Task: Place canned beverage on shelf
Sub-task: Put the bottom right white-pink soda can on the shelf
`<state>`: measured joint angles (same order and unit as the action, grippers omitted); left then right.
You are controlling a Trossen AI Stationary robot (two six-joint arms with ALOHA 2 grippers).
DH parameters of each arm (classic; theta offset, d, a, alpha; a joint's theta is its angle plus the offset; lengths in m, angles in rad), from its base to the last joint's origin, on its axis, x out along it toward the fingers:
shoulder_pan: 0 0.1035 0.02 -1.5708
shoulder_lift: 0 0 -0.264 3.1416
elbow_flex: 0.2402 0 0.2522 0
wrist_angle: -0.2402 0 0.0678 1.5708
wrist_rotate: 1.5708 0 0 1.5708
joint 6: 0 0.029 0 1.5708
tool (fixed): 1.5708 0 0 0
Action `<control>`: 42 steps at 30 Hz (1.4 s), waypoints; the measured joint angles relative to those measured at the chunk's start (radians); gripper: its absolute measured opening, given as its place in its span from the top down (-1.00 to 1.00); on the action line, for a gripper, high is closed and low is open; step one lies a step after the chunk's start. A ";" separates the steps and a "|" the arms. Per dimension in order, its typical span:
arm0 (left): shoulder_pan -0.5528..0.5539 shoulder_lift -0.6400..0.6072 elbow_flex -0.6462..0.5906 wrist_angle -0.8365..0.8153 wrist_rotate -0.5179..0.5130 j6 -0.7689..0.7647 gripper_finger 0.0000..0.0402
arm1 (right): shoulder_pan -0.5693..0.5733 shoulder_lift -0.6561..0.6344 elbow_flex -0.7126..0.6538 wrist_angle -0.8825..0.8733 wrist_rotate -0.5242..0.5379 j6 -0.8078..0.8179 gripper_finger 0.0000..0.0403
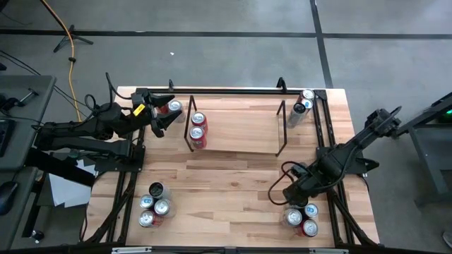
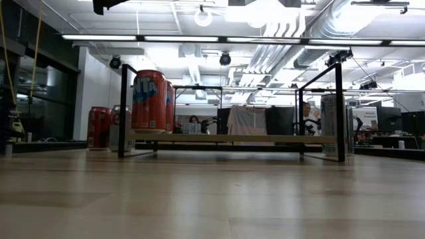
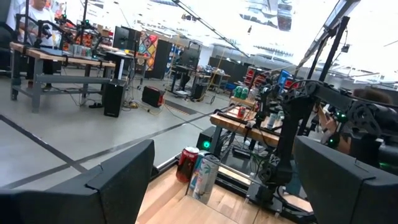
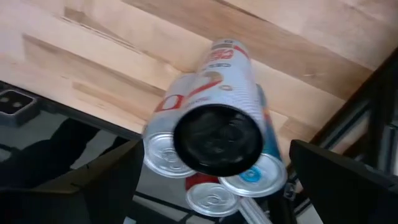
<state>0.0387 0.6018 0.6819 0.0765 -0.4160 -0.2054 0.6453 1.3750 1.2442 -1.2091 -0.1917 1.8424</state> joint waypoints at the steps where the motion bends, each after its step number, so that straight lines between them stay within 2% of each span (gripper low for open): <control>1: 0.000 0.000 0.000 0.000 0.000 0.000 -0.68 | 0.000 0.005 0.000 0.010 0.000 0.004 -0.93; 9: 0.000 0.000 0.000 0.000 0.000 0.000 -0.68 | 0.000 0.091 0.000 -0.016 -0.049 0.022 -0.93; 18: 0.000 0.000 0.000 0.000 0.000 0.000 -0.68 | -0.004 0.118 0.000 -0.019 -0.009 0.039 -0.90; 21: 0.000 0.000 0.000 -0.001 0.000 0.000 -0.68 | -0.004 0.115 0.000 -0.026 -0.013 0.042 -0.76; 28: 0.000 0.000 0.000 -0.002 0.000 0.016 -0.68 | -0.004 0.115 0.000 -0.026 -0.045 0.037 -0.26; 33: 0.000 0.000 0.000 -0.001 0.000 0.018 -0.68 | -0.004 0.115 0.005 -0.034 -0.043 -0.005 -0.21; 38: 0.000 0.000 0.000 0.004 -0.016 0.031 -0.68 | -0.034 0.116 0.131 -0.167 0.011 -0.101 -0.21; 42: 0.000 0.000 0.000 0.004 -0.018 0.034 -0.68 | -0.107 0.114 0.305 -0.341 0.117 -0.196 -0.21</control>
<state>0.0391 0.6019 0.6820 0.0806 -0.4335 -0.1715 0.5380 1.4895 1.5494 -1.5499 -0.0751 1.6468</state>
